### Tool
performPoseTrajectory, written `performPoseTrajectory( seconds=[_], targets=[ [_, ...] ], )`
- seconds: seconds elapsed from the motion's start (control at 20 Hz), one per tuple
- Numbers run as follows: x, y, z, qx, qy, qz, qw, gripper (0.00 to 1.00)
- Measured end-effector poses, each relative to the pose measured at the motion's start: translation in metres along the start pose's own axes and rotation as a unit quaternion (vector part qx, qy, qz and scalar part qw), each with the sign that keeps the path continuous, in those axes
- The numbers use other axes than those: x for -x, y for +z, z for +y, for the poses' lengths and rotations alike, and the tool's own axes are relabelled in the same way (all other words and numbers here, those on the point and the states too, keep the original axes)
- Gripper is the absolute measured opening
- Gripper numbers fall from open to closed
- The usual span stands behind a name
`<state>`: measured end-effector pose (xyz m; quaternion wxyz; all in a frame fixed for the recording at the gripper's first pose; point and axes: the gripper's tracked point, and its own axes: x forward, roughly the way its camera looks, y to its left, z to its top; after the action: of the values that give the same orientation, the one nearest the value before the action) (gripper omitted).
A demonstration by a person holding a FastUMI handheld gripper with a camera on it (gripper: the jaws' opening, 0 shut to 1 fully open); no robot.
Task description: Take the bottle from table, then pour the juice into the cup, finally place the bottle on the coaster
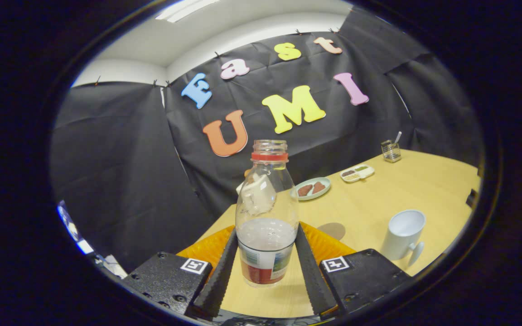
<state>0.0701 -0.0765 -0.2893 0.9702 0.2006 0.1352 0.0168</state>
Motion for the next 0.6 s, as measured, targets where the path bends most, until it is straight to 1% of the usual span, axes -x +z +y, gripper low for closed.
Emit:
performPoseTrajectory(
  seconds=[0.1, 0.2, 0.3, 0.45, 0.6],
  targets=[
    [0.004, 0.001, 0.000, -0.045, 0.023, -0.003, 0.999, 0.77],
    [0.006, 0.005, -0.010, -0.103, 0.033, -0.009, 0.994, 0.77],
    [0.005, 0.006, -0.024, -0.159, 0.033, -0.014, 0.987, 0.76],
    [0.005, 0.013, -0.043, -0.225, 0.024, -0.027, 0.974, 0.76],
    [0.005, 0.014, -0.050, -0.273, 0.026, -0.032, 0.961, 0.76]
  ],
)
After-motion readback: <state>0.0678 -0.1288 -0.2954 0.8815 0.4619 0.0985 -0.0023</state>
